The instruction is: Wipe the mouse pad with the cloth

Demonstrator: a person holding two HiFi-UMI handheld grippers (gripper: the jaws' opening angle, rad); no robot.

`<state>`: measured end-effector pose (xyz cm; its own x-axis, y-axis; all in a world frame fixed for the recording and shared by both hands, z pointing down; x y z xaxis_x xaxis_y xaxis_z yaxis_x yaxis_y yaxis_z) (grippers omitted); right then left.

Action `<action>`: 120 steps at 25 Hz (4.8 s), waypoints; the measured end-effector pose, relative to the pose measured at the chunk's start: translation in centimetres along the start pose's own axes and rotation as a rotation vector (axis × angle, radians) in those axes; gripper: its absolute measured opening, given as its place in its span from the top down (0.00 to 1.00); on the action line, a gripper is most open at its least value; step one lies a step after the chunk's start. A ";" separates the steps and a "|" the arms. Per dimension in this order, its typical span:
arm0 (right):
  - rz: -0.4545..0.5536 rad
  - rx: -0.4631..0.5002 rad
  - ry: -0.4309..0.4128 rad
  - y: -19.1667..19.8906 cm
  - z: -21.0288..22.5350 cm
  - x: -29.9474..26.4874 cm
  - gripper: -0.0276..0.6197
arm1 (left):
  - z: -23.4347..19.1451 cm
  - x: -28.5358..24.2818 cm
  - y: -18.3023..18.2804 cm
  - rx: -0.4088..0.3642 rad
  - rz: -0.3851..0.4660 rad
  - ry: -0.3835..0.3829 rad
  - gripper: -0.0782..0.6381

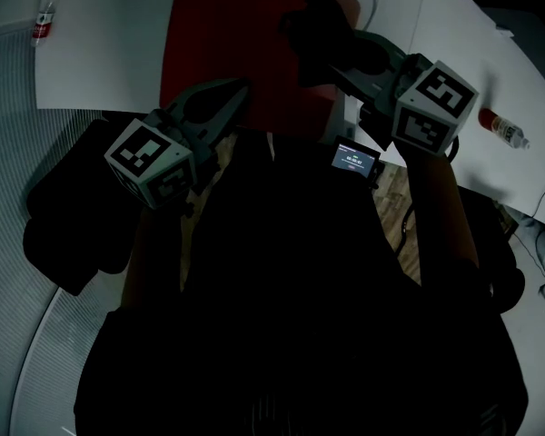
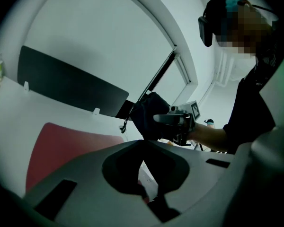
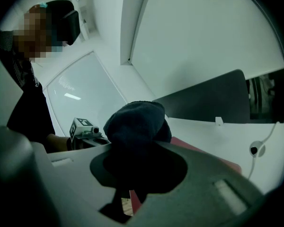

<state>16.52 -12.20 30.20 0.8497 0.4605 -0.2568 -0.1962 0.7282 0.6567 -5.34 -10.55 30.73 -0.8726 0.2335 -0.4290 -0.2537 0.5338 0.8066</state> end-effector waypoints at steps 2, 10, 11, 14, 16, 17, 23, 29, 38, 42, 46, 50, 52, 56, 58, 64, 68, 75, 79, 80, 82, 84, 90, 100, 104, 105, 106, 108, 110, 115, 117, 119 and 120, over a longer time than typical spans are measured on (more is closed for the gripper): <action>-0.008 -0.019 0.010 0.6 0.8 0.3 0.84 | -0.6 -0.6 0.8 0.034 0.003 -0.016 0.88; -0.059 -0.039 0.070 3.3 3.7 -0.8 0.84 | -2.6 -2.8 3.9 0.110 -0.086 0.027 0.88; -0.068 -0.043 0.086 3.7 4.2 -0.8 0.84 | -2.6 -3.3 4.0 0.108 -0.101 0.041 0.88; -0.076 -0.068 0.116 4.4 5.6 -0.8 0.84 | -3.6 -4.8 4.6 0.075 -0.142 0.035 0.88; -0.085 -0.072 0.122 4.6 6.2 -1.0 0.84 | -4.7 -5.6 5.4 0.083 -0.163 0.018 0.88; -0.091 -0.071 0.123 4.7 6.4 -1.1 0.84 | -5.2 -6.0 6.0 0.093 -0.180 0.007 0.88; -0.132 -0.061 0.127 5.6 7.8 -1.1 0.84 | -6.4 -8.4 10.6 0.145 -0.274 -0.053 0.88; -0.171 -0.083 0.134 7.2 9.1 -1.5 0.84 | -8.7 -10.0 16.4 0.126 -0.423 -0.163 0.88; -0.206 -0.092 0.131 8.5 9.9 -2.5 0.84 | -11.9 -10.8 18.8 0.200 -0.446 -0.178 0.88; -0.212 -0.081 0.132 9.0 9.7 -2.8 0.84 | -12.4 -11.4 19.1 0.213 -0.429 -0.157 0.88; -0.239 -0.083 0.135 9.3 9.9 -3.2 0.84 | -12.3 -11.8 18.4 0.150 -0.505 -0.160 0.88; -0.287 -0.067 0.155 9.9 10.4 -3.8 0.84 | -11.9 -12.1 18.5 0.081 -0.572 -0.135 0.88; -0.304 -0.071 0.164 10.2 11.1 -4.2 0.84 | -11.7 -12.1 18.0 0.061 -0.583 -0.147 0.88; -0.309 -0.095 0.178 10.3 13.2 -4.8 0.84 | -11.7 -12.1 18.4 0.124 -0.553 -0.156 0.88; -0.315 -0.069 0.219 9.9 14.7 -4.9 0.84 | -11.7 -11.8 18.5 0.116 -0.564 -0.162 0.88; -0.442 0.168 0.428 7.8 20.8 -6.3 0.84 | -11.7 -11.7 18.6 0.143 -0.539 -0.161 0.88; -0.673 0.469 0.507 8.8 20.6 -8.1 0.84 | -11.6 -11.7 18.6 0.168 -0.520 -0.166 0.88; -0.744 0.627 0.530 9.6 20.0 -9.1 0.85 | -11.8 -11.5 18.6 0.185 -0.515 -0.157 0.88; -0.761 0.619 0.510 9.2 20.1 -9.3 0.85 | -11.9 -11.6 18.5 0.179 -0.527 -0.149 0.88; -0.762 0.615 0.516 9.2 20.0 -9.3 0.85 | -11.9 -11.6 18.5 0.171 -0.533 -0.146 0.88; -0.774 0.619 0.524 9.6 19.7 -9.3 0.86 | -11.7 -11.8 18.5 0.146 -0.547 -0.143 0.88; -0.806 0.639 0.508 10.1 19.1 -9.6 0.86 | -11.7 -11.8 18.4 0.128 -0.556 -0.151 0.88; -0.809 0.651 0.402 15.0 14.0 -11.4 0.85 | -11.7 -11.9 18.3 0.122 -0.560 -0.139 0.88; -0.715 0.630 0.250 17.9 12.7 -10.8 0.85 | -11.7 -11.4 18.3 0.147 -0.535 -0.149 0.88; -0.633 0.536 0.452 12.4 18.4 -7.4 0.85 | -11.6 -11.6 18.4 0.125 -0.531 -0.172 0.88; -0.630 0.501 0.488 11.1 19.7 -6.7 0.85 | -11.6 -11.6 18.5 0.121 -0.533 -0.170 0.88; -0.632 0.472 0.516 10.1 20.7 -6.2 0.85 | -11.6 -11.6 18.5 0.122 -0.532 -0.166 0.88; -0.640 0.439 0.561 8.9 21.6 -5.9 0.85 | -11.6 -11.5 18.6 0.124 -0.528 -0.163 0.88; -0.658 0.464 0.615 8.9 21.2 -6.2 0.85 | -11.6 -11.5 18.5 0.120 -0.523 -0.168 0.88; -0.803 0.668 0.532 13.5 16.2 -8.8 0.86 | -11.6 -11.5 18.4 0.119 -0.513 -0.168 0.88; -0.872 0.721 0.414 16.9 12.6 -10.3 0.86 | -11.7 -11.4 18.2 0.126 -0.506 -0.160 0.88; -0.952 0.793 0.292 20.5 8.9 -11.6 0.86 | -11.6 -11.6 18.1 0.122 -0.504 -0.146 0.88; -0.990 0.836 0.242 22.0 7.5 -12.1 0.86 | -11.6 -11.6 18.0 0.117 -0.505 -0.146 0.88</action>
<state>5.63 -5.58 53.08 0.3326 0.0599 -0.9412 0.8877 0.3169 0.3339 -4.60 -13.06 54.94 -0.5847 0.0300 -0.8107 -0.5714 0.6941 0.4379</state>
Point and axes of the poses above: the fingertips, and each gripper's own axes: x backward along the fingers, z to its right, y out of its underside, the point moved 8 cm from there along x, backward along the fingers, and after that the axes turned 11 degrees about -x, right-handed, at the moved point
